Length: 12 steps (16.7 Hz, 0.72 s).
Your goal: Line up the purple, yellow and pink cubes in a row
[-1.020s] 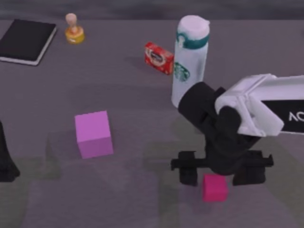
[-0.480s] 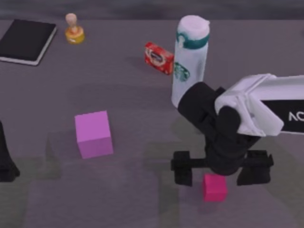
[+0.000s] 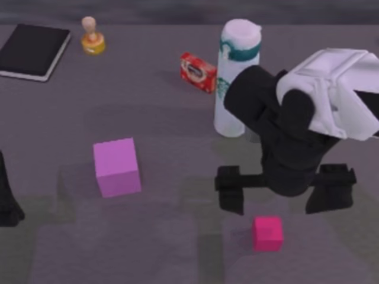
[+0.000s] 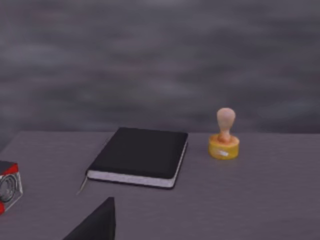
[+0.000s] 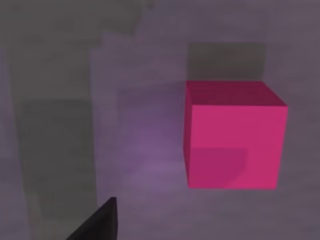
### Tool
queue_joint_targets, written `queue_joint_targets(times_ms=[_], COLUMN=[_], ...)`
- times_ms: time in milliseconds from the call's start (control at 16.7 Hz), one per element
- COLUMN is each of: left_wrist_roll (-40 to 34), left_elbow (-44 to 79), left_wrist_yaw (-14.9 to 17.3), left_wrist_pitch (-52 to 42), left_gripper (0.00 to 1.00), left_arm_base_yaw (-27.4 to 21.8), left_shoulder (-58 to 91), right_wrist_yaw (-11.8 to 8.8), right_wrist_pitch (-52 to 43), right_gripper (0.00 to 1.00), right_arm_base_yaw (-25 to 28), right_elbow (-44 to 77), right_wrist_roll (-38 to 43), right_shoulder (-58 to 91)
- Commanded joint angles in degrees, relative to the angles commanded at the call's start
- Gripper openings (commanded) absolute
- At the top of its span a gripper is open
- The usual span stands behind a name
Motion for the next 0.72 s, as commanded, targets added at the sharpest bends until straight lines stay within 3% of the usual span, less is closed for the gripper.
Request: queue_joint_targets(times_ms=[420, 720], left_wrist_roll=[0.0, 0.0], left_elbow=[0.0, 0.0], left_wrist_yaw=[0.0, 0.0], left_wrist_pitch=[0.0, 0.0], left_gripper=[1.00, 1.00], left_arm_base_yaw=[0.0, 0.0], left_shoulder=[0.0, 0.0], right_wrist_yaw=[0.0, -0.4], right_wrist_pitch=[-1.4, -7.1], right_gripper=[1.00, 1.00], right_arm_base_yaw=[-1.5, -9.8], right_elbow=[2.4, 18.0], right_wrist_roll=[-1.3, -8.6], right_shoulder=[1.8, 13.3])
